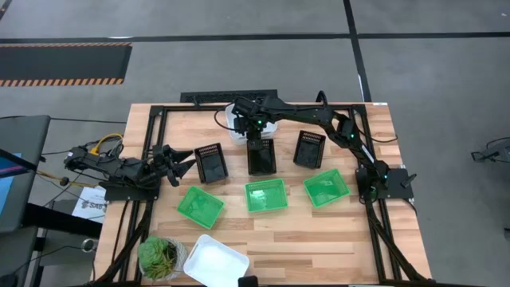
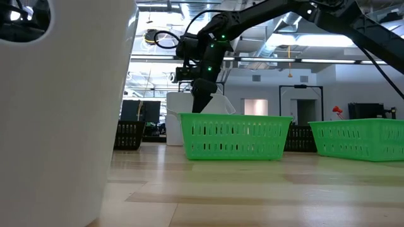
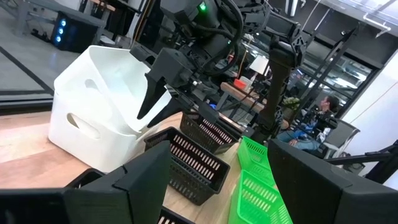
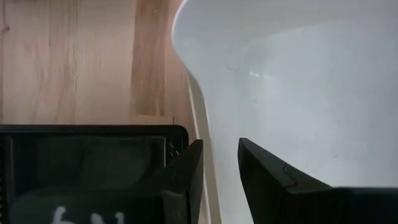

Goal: Stack baskets by color
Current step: Stack the bottom right white bin on the top white bin

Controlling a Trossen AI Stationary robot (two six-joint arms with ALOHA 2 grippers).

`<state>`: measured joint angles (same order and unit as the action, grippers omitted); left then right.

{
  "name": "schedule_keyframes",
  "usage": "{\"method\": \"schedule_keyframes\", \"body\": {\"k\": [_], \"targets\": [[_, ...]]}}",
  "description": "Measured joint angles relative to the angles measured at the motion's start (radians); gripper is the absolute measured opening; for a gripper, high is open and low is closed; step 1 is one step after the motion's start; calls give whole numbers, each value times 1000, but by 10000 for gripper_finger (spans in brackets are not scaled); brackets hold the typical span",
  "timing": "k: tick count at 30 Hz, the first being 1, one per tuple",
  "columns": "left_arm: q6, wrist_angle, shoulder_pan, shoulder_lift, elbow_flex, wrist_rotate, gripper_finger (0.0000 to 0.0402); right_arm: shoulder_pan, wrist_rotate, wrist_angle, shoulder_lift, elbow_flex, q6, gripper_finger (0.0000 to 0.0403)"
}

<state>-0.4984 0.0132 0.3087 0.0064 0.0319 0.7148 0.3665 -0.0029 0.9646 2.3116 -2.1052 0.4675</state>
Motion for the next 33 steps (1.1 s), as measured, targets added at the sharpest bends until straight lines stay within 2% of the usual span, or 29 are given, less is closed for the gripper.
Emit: {"method": "schedule_keyframes", "body": {"k": [19, 23, 33], "targets": [[5, 0, 0, 0, 0, -21, 256, 0, -1, -3, 0, 1, -23, 122], [5, 0, 0, 0, 0, -21, 256, 1, 0, -66, 0, 75, -16, 122], [5, 0, 0, 0, 0, -21, 256, -1, 79, -95, -4, 126, 33, 119]]}}
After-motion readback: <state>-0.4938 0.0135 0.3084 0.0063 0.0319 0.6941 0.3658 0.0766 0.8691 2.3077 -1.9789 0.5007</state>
